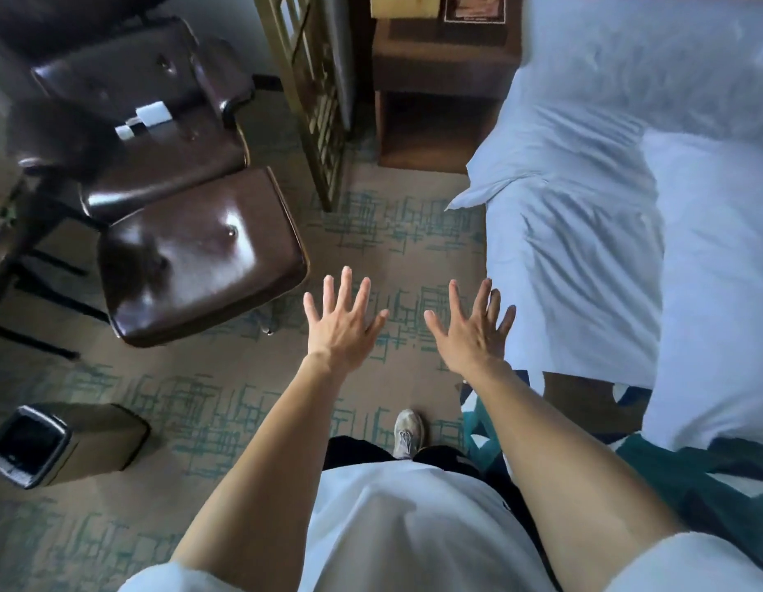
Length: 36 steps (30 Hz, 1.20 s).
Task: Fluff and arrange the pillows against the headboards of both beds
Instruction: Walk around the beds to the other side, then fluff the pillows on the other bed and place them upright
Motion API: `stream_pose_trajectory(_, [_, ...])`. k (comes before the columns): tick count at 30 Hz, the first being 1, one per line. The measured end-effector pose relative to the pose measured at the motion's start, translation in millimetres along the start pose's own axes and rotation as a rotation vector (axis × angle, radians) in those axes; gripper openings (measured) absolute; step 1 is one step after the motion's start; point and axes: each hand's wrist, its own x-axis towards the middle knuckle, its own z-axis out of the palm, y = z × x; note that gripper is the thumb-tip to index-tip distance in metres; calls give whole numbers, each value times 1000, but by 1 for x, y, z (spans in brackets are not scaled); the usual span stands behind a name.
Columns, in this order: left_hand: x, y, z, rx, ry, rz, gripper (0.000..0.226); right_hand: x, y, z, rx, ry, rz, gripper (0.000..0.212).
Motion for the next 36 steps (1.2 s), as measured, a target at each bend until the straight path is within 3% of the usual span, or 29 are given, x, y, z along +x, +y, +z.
stream_pose_trajectory(11, [129,57,-28,126,-89,225,71,82,42,-38,54,57,214,76])
stream_pose_trajectory(25, [342,141,-111,321,-139,685,73,190,45,-100,299,108,738,77])
stream_pose_trajectory(36, [411,238,-112,479,-206,966,73,207,77,-109,336,180,1008,76])
